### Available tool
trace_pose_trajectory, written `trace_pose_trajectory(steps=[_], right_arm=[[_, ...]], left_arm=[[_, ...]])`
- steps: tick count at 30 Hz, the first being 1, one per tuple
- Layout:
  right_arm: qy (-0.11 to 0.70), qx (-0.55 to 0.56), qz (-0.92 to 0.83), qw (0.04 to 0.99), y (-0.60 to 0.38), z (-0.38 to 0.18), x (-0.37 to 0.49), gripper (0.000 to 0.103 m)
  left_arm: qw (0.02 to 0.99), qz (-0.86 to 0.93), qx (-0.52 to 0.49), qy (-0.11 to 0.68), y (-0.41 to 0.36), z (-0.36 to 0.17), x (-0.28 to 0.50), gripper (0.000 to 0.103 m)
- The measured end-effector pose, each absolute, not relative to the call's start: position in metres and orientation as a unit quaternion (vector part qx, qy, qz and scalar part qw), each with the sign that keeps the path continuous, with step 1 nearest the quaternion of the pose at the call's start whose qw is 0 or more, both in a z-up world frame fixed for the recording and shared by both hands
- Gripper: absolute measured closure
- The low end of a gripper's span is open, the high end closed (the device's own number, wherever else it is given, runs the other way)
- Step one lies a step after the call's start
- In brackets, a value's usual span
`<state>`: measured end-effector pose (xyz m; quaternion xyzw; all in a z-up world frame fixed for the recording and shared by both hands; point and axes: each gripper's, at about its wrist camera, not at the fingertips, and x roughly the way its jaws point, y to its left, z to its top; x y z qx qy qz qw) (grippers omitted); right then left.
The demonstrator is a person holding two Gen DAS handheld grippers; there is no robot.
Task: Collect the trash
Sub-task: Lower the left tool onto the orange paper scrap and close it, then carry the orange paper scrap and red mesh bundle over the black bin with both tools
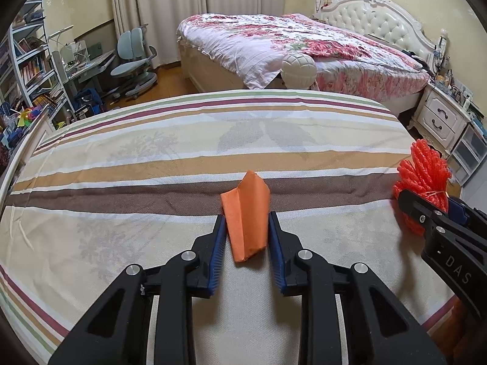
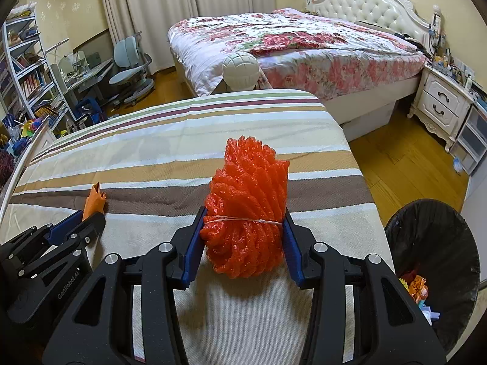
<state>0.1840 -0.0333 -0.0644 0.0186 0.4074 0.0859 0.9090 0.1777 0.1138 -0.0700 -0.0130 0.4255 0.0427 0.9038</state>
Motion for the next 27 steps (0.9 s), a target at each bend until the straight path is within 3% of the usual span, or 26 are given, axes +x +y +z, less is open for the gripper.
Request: trace_pose_trajectory(steps=[27], right_arm=[[0.382,0.018,0.071,0.921,-0.063,-0.044,0.102,0.059]], left_arm=[[0.932,0.015,-0.01,0.362,0.083,-0.035,0.11,0.075]])
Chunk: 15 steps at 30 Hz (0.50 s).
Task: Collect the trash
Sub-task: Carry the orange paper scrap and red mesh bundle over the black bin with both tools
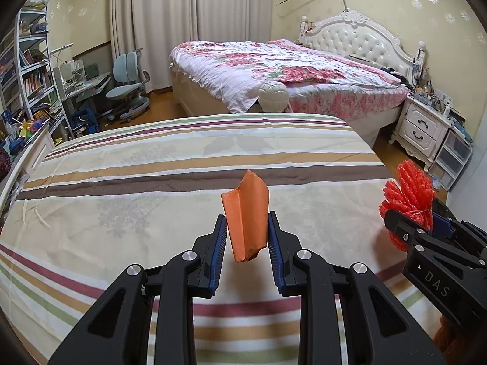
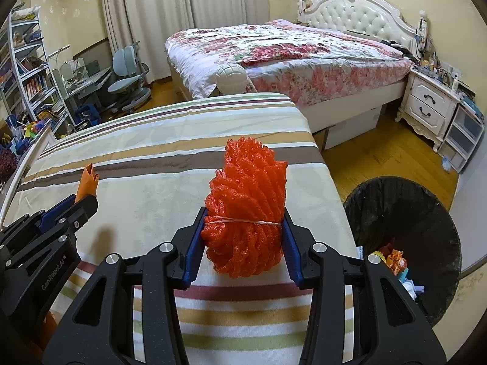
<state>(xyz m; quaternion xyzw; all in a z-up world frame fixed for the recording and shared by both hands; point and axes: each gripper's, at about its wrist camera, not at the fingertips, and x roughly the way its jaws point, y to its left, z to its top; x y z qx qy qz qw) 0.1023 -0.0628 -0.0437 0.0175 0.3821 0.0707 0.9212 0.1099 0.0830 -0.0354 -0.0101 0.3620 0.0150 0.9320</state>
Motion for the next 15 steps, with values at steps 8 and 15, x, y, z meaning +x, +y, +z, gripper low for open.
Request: trace_pose_trajectory(steps=[8,15], right_arm=[[0.377,0.023,0.054,0.924,-0.085,-0.043,0.072,0.059],[0.376,0.031,0.032,0.926,-0.109,-0.045,0.052,0.059]], left_arm=[[0.937,-0.008,-0.003,0.348,0.06,-0.029,0.088,0.075],[0.939,-0.033,0.004,0.342,0.036,-0.028,0.077,0.075]])
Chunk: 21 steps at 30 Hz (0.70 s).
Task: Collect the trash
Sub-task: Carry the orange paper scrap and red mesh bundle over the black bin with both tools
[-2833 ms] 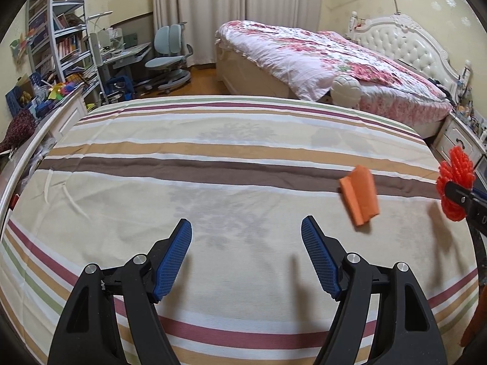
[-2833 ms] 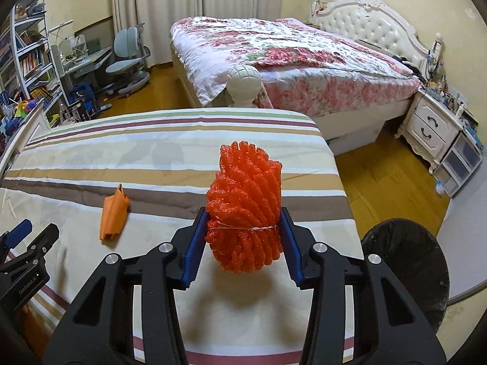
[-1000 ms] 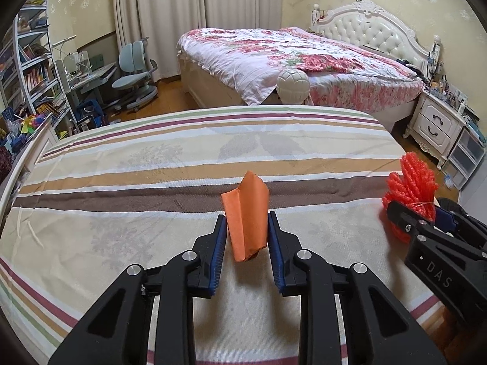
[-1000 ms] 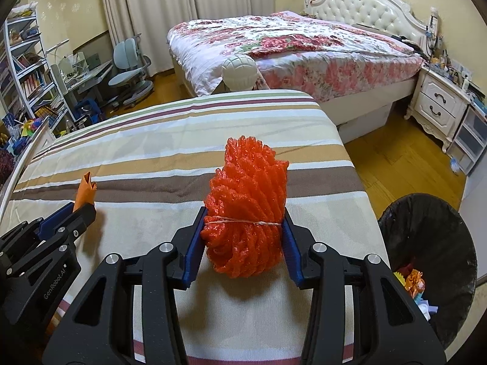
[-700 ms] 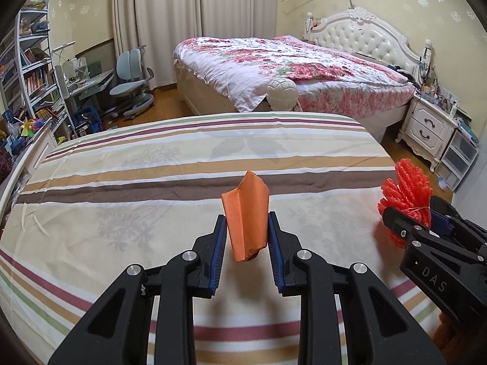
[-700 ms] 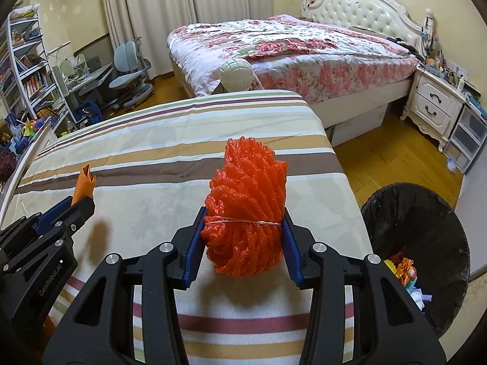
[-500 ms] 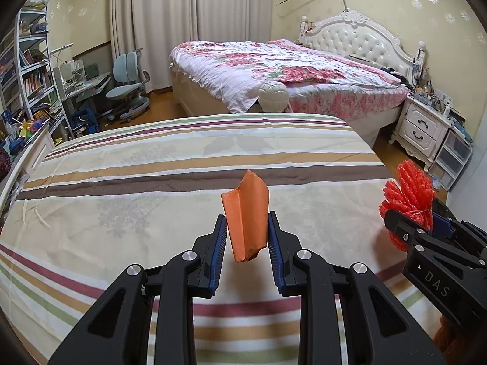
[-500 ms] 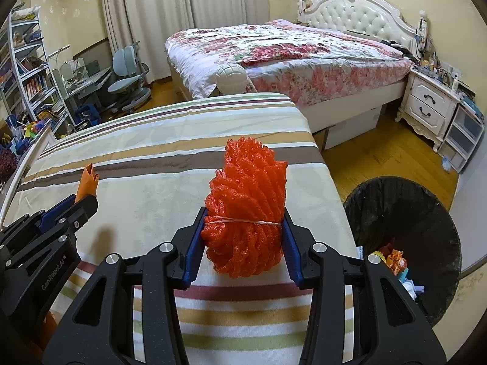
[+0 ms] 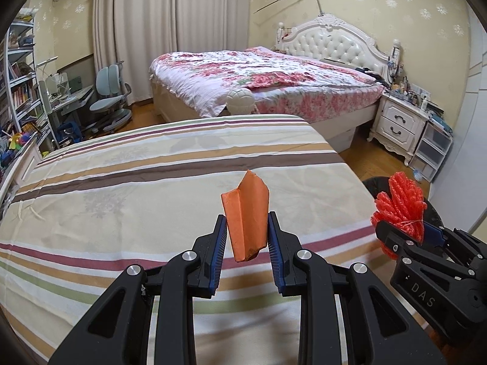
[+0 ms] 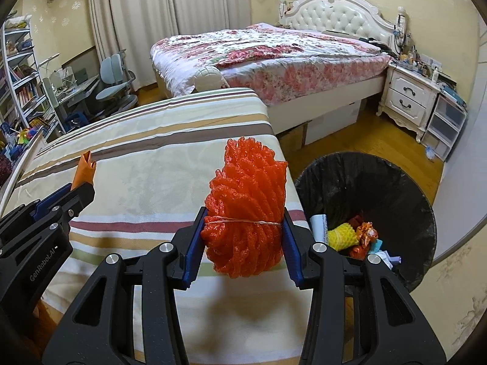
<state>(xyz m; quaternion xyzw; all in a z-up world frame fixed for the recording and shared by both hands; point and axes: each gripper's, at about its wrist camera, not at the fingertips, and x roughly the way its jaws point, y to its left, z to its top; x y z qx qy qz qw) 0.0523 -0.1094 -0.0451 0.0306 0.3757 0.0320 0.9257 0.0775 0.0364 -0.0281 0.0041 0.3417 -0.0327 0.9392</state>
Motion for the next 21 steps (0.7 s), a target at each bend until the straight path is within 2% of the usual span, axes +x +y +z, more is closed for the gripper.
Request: trace_pose_trajectory(steps=[21], right_arm=[[0.365,0.063,-0.074,0.926,-0.21,-0.051,0.043,0.059]], left_arm=[[0.935,-0.134,0.06,0.322,-0.077,-0.034,0.081,0.075]])
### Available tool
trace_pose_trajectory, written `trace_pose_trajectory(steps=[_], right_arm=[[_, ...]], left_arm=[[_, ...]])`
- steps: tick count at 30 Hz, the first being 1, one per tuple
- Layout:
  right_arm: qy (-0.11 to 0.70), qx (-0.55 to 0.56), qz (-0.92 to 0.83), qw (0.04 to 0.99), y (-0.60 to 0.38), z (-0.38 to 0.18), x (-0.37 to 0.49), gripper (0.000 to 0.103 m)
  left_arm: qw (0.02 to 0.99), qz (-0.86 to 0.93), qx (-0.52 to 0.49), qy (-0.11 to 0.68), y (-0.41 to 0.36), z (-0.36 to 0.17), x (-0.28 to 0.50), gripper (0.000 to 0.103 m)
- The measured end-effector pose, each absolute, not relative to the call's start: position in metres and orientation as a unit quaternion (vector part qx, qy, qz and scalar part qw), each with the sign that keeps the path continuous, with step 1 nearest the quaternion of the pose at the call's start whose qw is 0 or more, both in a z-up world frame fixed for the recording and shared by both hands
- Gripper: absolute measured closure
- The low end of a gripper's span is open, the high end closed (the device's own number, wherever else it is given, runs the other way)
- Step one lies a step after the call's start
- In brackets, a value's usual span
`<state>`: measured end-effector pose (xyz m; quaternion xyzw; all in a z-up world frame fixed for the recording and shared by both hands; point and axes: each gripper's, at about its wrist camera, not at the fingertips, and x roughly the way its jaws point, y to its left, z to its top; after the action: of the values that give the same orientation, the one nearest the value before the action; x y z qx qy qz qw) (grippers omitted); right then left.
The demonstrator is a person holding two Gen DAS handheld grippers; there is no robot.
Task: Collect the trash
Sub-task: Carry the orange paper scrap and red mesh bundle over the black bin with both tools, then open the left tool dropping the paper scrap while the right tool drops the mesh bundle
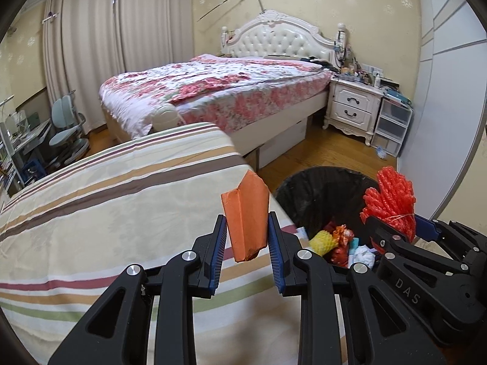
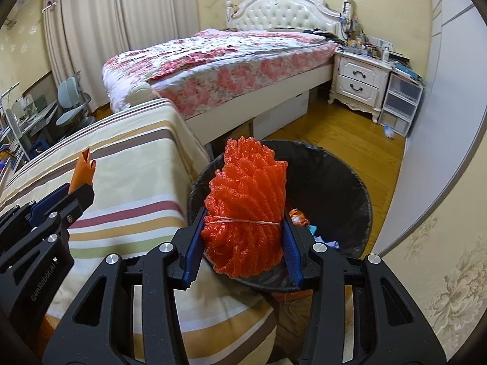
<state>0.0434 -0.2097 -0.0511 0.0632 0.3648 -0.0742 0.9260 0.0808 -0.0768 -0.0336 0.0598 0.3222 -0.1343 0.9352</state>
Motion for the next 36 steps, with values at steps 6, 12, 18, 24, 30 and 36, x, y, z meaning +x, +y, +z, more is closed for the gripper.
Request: trace_pose_trajectory(steps=[6,12,18,24,30,36], right_arm=[[0.364,0.075,-0.095,0.924,-0.236,-0.054,0.055,0.059],[0.367,0.082,-0.107,0.92,-0.255,-0.055,0.066,0.059],[0.37,0.092,-0.115,0.917,-0.27,-0.059,0.076,0.059],[0.376,0.095,-0.117,0.914,-0.277,-0.065,0.085,0.057],[0.375,0.104,-0.129,0.912,-0.284,-0.069,0.085,0.046],[0.372,0.104,-0.139,0.912,-0.287,-0.067,0.082,0.041]], left_arm=[[0.931,-0.146,0.067,0.327,-0.102,-0.034,0.097,0.075],[0.929,-0.155,0.068,0.329,-0.123,-0.035,0.109,0.075],[0.925,-0.162,0.074,0.336,-0.141,-0.04,0.122,0.075],[0.922,-0.163,0.081,0.341,-0.148,-0.045,0.132,0.068],[0.926,-0.161,0.083,0.331,-0.148,-0.043,0.132,0.034],[0.929,-0.155,0.087,0.324,-0.143,-0.04,0.13,0.03]])
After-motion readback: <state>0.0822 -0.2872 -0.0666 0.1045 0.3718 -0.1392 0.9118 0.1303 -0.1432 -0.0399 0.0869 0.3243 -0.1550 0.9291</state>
